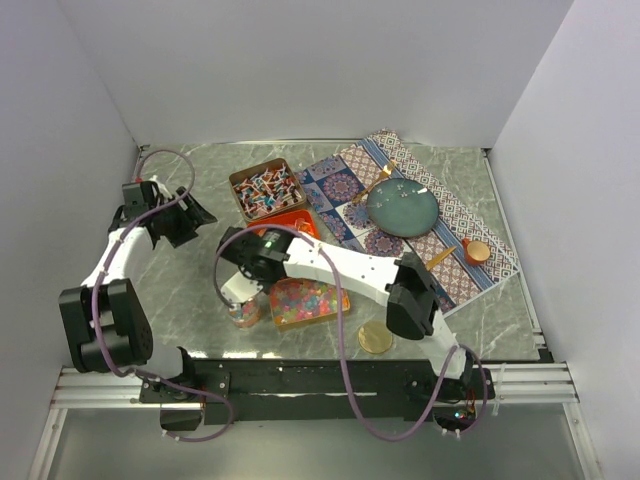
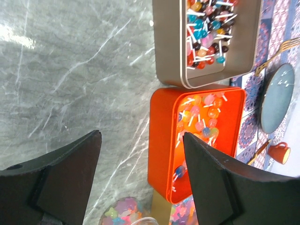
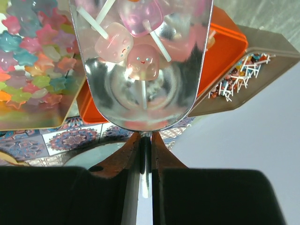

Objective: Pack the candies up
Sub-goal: Place the fake candies in the packing bottle.

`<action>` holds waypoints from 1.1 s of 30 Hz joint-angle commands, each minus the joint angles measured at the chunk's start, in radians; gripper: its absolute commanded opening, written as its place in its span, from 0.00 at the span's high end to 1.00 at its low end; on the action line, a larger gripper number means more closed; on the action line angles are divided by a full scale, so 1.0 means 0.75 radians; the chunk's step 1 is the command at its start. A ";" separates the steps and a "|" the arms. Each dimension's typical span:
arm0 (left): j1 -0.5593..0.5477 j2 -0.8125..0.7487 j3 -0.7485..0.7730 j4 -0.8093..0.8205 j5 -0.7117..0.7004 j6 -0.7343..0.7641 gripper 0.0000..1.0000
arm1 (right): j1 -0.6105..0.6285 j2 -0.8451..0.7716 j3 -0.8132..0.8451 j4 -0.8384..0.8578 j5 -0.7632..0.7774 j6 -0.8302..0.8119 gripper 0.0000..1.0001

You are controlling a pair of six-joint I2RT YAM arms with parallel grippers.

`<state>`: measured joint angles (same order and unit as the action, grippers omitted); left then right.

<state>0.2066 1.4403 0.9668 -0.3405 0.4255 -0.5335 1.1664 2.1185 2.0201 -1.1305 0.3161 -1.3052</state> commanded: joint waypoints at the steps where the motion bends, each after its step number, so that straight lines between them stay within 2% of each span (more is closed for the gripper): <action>1: 0.027 -0.080 0.012 0.061 0.024 -0.011 0.23 | 0.034 0.022 0.006 0.010 0.145 -0.023 1.00; 10: 0.058 -0.131 0.006 0.080 0.046 -0.031 0.22 | 0.093 0.008 -0.073 0.076 0.296 -0.143 1.00; 21: 0.064 -0.221 -0.013 0.092 0.052 -0.047 0.21 | 0.142 0.049 -0.051 0.063 0.487 -0.193 1.00; 28: 0.064 -0.270 -0.035 0.098 0.063 -0.037 0.19 | 0.153 0.039 -0.043 0.053 0.507 -0.195 1.00; 31: 0.064 -0.288 -0.074 0.120 0.095 -0.025 0.19 | 0.149 0.047 0.027 0.025 0.477 -0.158 1.00; 33: 0.062 -0.286 -0.088 0.131 0.118 -0.011 0.19 | 0.124 0.065 0.155 -0.041 0.409 -0.115 1.00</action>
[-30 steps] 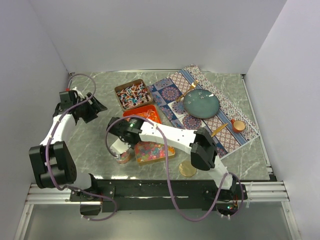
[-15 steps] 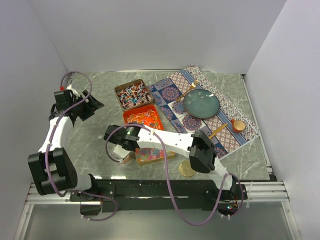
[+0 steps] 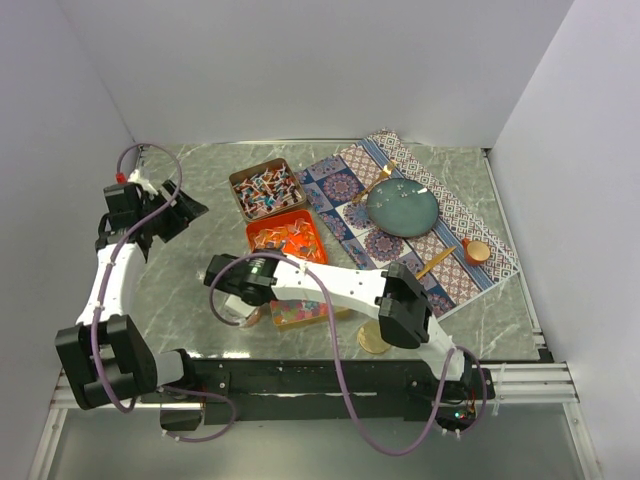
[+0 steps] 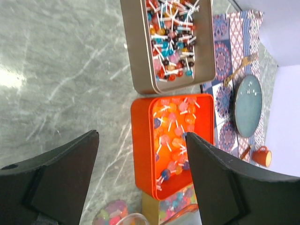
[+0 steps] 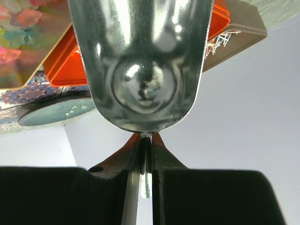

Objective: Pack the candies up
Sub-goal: Place the fake candies in the packing bottle, then adjust the spatula.

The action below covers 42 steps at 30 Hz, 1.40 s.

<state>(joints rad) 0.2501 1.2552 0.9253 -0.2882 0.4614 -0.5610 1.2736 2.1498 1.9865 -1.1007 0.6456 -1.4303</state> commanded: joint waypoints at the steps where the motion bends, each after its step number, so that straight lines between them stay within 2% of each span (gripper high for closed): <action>1: 0.004 -0.037 -0.045 0.069 0.084 0.034 0.19 | -0.033 0.032 0.257 -0.113 -0.061 0.111 1.00; 4: 0.004 -0.023 -0.058 0.073 0.190 0.067 0.18 | -0.129 0.064 0.462 -0.222 -0.181 0.246 1.00; 6: 0.006 -0.019 -0.074 0.124 0.309 0.065 0.18 | -0.217 0.044 0.450 -0.224 -0.247 0.297 1.00; 7: 0.004 -0.015 -0.090 0.147 0.427 0.063 0.18 | -0.246 0.010 0.395 -0.206 -0.300 0.334 1.00; 11: 0.000 -0.007 -0.158 0.347 0.724 -0.035 0.18 | -0.372 -0.048 0.303 -0.081 -0.435 0.375 1.00; 14: -0.022 0.048 -0.136 0.374 0.794 -0.040 0.18 | -0.428 -0.019 0.368 -0.058 -0.513 0.400 1.00; 17: -0.063 0.134 -0.070 0.301 0.816 0.001 0.18 | -0.448 0.019 0.438 -0.040 -0.562 0.410 1.00; 20: -0.100 0.208 -0.015 0.243 0.768 0.020 0.18 | -0.450 0.009 0.432 0.017 -0.601 0.410 1.00; 27: -0.209 0.365 0.122 0.266 0.727 -0.046 0.20 | -0.469 0.005 0.431 0.120 -0.693 0.467 1.00; 30: -0.237 0.441 0.157 0.288 0.751 -0.076 0.29 | -0.487 0.001 0.472 0.159 -0.754 0.535 1.00; 31: -0.237 0.468 0.161 0.294 0.777 -0.078 0.40 | -0.497 -0.007 0.493 0.163 -0.791 0.571 1.00; 33: -0.237 0.486 0.159 0.331 0.812 -0.091 0.51 | -0.506 -0.029 0.489 0.177 -0.826 0.602 1.00; 37: -0.239 0.535 0.133 0.490 0.976 -0.217 0.80 | -0.514 -0.156 0.308 0.259 -0.889 0.665 1.00; 40: -0.239 0.568 0.129 0.572 1.068 -0.272 0.94 | -0.524 -0.217 0.227 0.314 -0.930 0.708 1.00; 42: -0.239 0.576 0.126 0.631 1.129 -0.305 0.99 | -0.544 -0.228 0.227 0.290 -1.020 0.735 1.00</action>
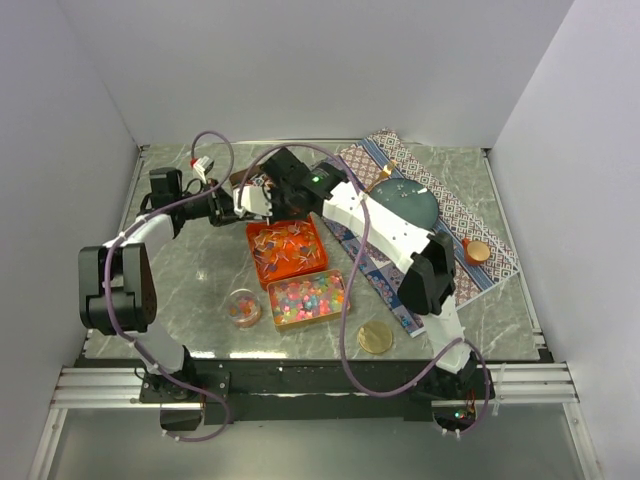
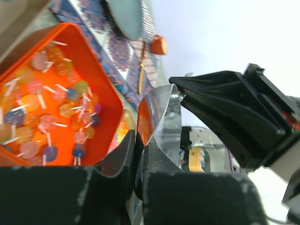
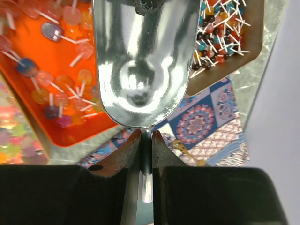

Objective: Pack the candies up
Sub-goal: Adjust the spatula.

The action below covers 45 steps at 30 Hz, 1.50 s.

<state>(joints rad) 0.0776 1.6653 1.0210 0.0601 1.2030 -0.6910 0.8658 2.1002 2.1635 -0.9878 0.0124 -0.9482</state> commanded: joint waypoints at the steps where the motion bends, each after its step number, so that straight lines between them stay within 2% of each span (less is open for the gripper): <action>1: -0.011 0.035 -0.003 0.248 0.165 -0.185 0.99 | -0.007 -0.174 -0.025 0.145 -0.178 0.119 1.00; 2: -0.011 0.042 -0.005 0.292 0.212 -0.224 0.99 | -0.023 -0.178 -0.038 0.173 -0.180 0.143 0.96; 3: -0.011 0.062 -0.001 0.325 0.232 -0.258 0.99 | -0.031 -0.186 -0.042 0.182 -0.192 0.188 0.84; 6: -0.011 0.076 0.013 0.362 0.247 -0.283 0.99 | -0.089 -0.190 -0.017 0.147 -0.290 0.243 0.68; 9: -0.009 0.083 0.031 0.315 0.235 -0.220 0.99 | -0.146 -0.176 0.042 0.078 -0.415 0.301 0.62; 12: -0.011 0.085 0.074 0.194 0.218 -0.069 0.99 | -0.189 -0.137 0.124 -0.018 -0.503 0.358 0.59; 18: -0.018 0.099 0.148 0.010 0.220 0.095 0.99 | -0.213 -0.105 0.136 -0.117 -0.563 0.350 0.58; 25: -0.036 0.087 0.168 -0.039 0.200 0.136 0.99 | -0.218 -0.056 0.185 -0.247 -0.681 0.321 0.57; 32: -0.042 0.083 0.160 0.002 0.210 0.111 0.99 | -0.216 -0.043 0.167 -0.258 -0.649 0.317 0.59; 35: -0.042 0.087 0.158 0.004 0.214 0.103 0.99 | -0.216 -0.023 0.179 -0.292 -0.632 0.297 0.66; 36: -0.042 0.091 0.160 0.004 0.212 0.103 0.99 | -0.216 -0.023 0.181 -0.295 -0.630 0.293 0.73; 39: -0.042 0.097 0.168 0.006 0.212 0.101 0.99 | -0.216 -0.033 0.167 -0.288 -0.634 0.289 0.85; 40: -0.042 0.099 0.169 0.010 0.214 0.099 0.99 | -0.216 -0.037 0.163 -0.278 -0.628 0.289 0.85; 43: -0.044 0.111 0.175 0.026 0.222 0.085 0.99 | -0.218 -0.033 0.155 -0.282 -0.612 0.287 0.80; 45: -0.042 0.119 0.187 0.028 0.229 0.083 0.99 | -0.216 -0.031 0.149 -0.282 -0.595 0.282 0.70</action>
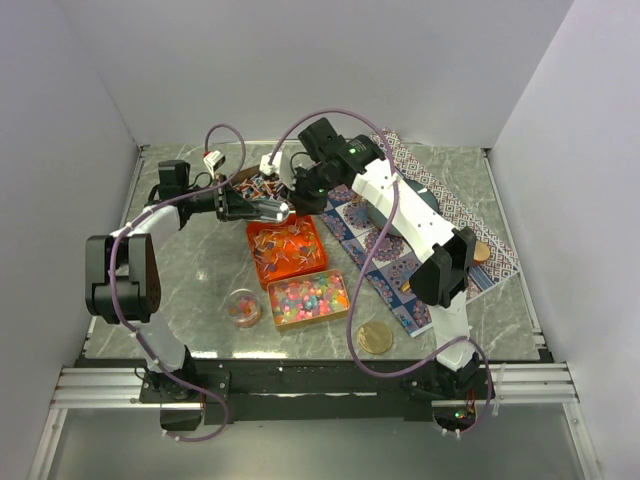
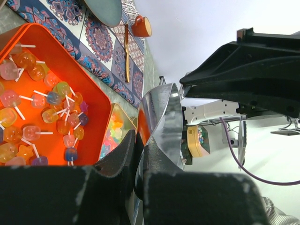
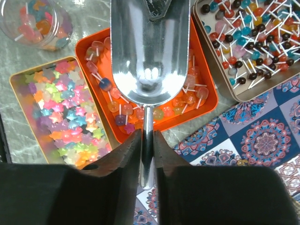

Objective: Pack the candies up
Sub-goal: Adjust the spatula.

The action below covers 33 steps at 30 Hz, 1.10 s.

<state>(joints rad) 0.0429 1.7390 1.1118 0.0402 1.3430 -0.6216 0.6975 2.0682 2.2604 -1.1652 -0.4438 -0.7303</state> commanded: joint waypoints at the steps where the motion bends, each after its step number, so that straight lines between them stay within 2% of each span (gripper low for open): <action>1: 0.004 0.025 0.068 0.055 0.042 -0.010 0.99 | 0.009 0.012 0.015 -0.050 0.017 -0.012 0.68; 4: 0.004 0.033 0.086 0.038 0.048 0.007 0.99 | 0.009 0.020 0.007 -0.060 0.027 -0.018 0.64; 8: 0.004 0.046 0.095 0.040 0.050 0.003 0.99 | 0.007 0.038 0.033 -0.064 0.017 -0.010 0.75; 10: 0.004 0.048 0.097 0.044 0.050 0.007 0.99 | 0.009 0.044 0.042 -0.066 0.007 -0.010 0.76; 13: 0.004 0.050 0.095 0.077 0.071 -0.014 0.99 | 0.009 0.065 0.054 -0.074 0.017 0.002 0.73; 15: 0.004 0.050 0.092 0.112 0.089 -0.024 0.99 | 0.007 0.085 0.058 -0.074 0.027 0.014 0.67; 18: 0.000 0.064 0.123 0.037 0.118 0.047 0.99 | 0.007 0.096 0.044 -0.072 0.031 0.013 0.63; 19: -0.002 0.074 0.141 -0.028 0.136 0.094 0.99 | 0.009 0.094 0.038 -0.066 0.027 0.012 0.63; 20: -0.004 0.099 0.196 -0.112 0.142 0.224 0.99 | 0.007 0.094 0.038 -0.066 0.021 0.008 0.64; 21: -0.006 0.115 0.231 -0.305 0.144 0.294 0.99 | 0.007 0.094 0.042 -0.068 0.011 0.004 0.66; 23: -0.008 0.170 0.329 -0.482 0.150 0.506 0.99 | 0.005 0.092 0.050 -0.062 -0.009 0.010 0.72; 24: -0.008 0.189 0.362 -0.669 0.154 0.581 0.99 | 0.005 0.090 0.056 -0.062 -0.018 0.012 0.74; 25: -0.008 0.231 0.429 -0.762 0.156 0.660 0.99 | 0.005 0.085 0.070 -0.060 -0.030 0.025 0.74; 27: -0.010 0.281 0.501 -1.060 0.154 0.926 0.99 | 0.005 0.083 0.089 -0.064 -0.040 0.035 0.70; 29: -0.010 0.356 0.593 -1.255 0.163 1.171 0.99 | 0.007 0.057 0.099 -0.046 -0.038 0.057 0.63; 30: -0.010 0.381 0.622 -1.457 0.175 1.262 0.99 | 0.007 0.041 0.093 -0.013 -0.032 0.066 0.61; 31: -0.010 0.428 0.675 -1.542 0.193 1.426 0.99 | 0.005 0.006 0.069 0.007 -0.024 0.074 0.59; 33: -0.012 0.459 0.704 -1.665 0.212 1.534 0.99 | 0.007 -0.027 0.040 0.054 -0.010 0.072 0.58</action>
<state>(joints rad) 0.0357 2.0274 1.5593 -0.7956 1.4376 0.1246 0.6975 2.1452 2.2803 -1.1942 -0.4381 -0.7025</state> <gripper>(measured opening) 0.087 0.410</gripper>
